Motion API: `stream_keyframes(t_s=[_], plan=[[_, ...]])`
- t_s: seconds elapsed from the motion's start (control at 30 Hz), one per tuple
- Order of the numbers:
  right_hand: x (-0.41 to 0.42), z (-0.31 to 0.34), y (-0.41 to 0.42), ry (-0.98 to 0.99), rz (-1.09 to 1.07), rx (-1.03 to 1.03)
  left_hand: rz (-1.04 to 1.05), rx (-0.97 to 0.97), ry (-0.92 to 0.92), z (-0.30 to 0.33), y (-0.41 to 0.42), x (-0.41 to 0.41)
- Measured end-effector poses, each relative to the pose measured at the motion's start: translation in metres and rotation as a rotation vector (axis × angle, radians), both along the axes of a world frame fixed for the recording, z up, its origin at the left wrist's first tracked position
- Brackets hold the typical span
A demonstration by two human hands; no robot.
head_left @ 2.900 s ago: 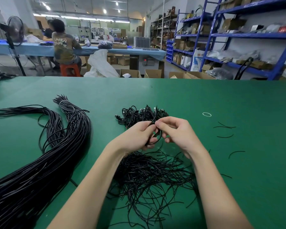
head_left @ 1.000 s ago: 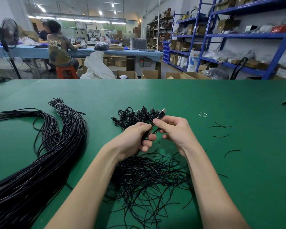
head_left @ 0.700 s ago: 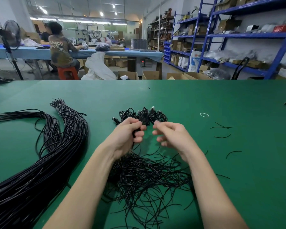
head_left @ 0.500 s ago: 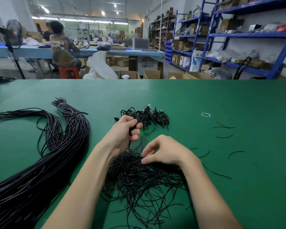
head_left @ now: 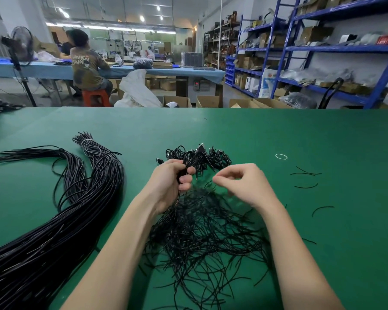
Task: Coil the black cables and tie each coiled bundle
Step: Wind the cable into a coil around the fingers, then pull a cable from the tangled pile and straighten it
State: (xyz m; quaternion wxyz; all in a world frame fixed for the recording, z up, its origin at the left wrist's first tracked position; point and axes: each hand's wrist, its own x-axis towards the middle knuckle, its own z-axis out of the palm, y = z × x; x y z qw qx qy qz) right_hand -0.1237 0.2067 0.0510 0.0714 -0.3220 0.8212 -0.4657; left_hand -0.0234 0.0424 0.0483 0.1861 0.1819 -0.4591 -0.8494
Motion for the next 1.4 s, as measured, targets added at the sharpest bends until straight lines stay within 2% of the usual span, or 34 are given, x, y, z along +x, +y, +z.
stream_keyframes(t_s=[0.1, 0.27, 0.37, 0.47, 0.63, 0.77, 0.83, 0.9, 1.0, 1.17, 1.27, 1.4], plan=[[-0.002, 0.008, 0.006, -0.048, 0.030, -0.077, 0.008, -0.034, -0.004, 0.000, 0.001, -0.002], [0.005, 0.004, -0.001, -0.081, 0.200, 0.061, 0.013, -0.085, -0.026, 0.000, 0.002, -0.003], [0.005, 0.000, -0.002, -0.098, 0.133, -0.075, 0.011, -0.103, -0.033, -0.001, 0.002, -0.002], [0.000, 0.000, 0.001, -0.100, 0.120, -0.075, 0.031, -0.119, -0.035, -0.001, 0.002, -0.003], [0.001, 0.003, 0.003, -0.230, 0.110, -0.160, 0.063, -0.131, -0.030, -0.001, 0.003, -0.005], [0.007, 0.009, -0.007, -0.422, -0.019, -0.621, 0.069, -0.148, -0.023, -0.001, 0.005, -0.007], [0.012, 0.011, -0.017, -0.356, -0.024, -0.738, 0.067, -0.191, -0.025, -0.001, 0.009, -0.008], [0.020, 0.006, -0.026, -0.239, 0.010, -0.706, 0.060, -0.232, -0.030, -0.001, 0.014, -0.010], [0.025, -0.005, -0.031, -0.135, 0.018, -0.535, 0.045, -0.267, -0.020, -0.001, 0.016, -0.010], [0.020, -0.003, -0.028, -0.159, 0.088, -0.580, 0.027, -0.327, -0.010, 0.000, 0.016, -0.009], [0.020, -0.006, -0.029, -0.090, 0.036, -0.464, 0.016, -0.371, -0.006, -0.001, 0.018, -0.011], [0.017, -0.009, -0.028, -0.097, -0.039, -0.397, 0.020, -0.460, -0.065, -0.002, 0.017, -0.012]])
